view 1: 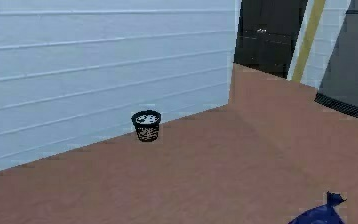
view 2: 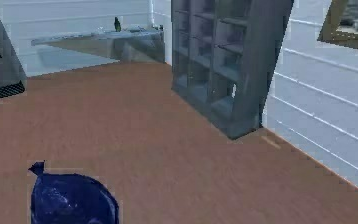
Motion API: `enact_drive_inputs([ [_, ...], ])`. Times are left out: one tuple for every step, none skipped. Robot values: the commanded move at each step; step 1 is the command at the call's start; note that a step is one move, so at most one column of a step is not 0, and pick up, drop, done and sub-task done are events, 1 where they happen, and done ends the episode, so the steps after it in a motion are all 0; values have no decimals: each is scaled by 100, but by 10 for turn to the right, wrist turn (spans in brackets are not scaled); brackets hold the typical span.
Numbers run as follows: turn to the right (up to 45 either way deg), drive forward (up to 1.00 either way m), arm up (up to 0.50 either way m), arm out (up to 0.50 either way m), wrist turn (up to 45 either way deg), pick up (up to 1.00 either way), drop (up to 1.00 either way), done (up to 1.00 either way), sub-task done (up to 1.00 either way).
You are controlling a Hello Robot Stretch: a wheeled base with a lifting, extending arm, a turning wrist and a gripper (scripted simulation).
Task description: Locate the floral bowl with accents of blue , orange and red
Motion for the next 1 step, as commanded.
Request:
enact_drive_inputs([
  [-60, 0, 0, 0, 0, 0, 0, 0, 0],
])
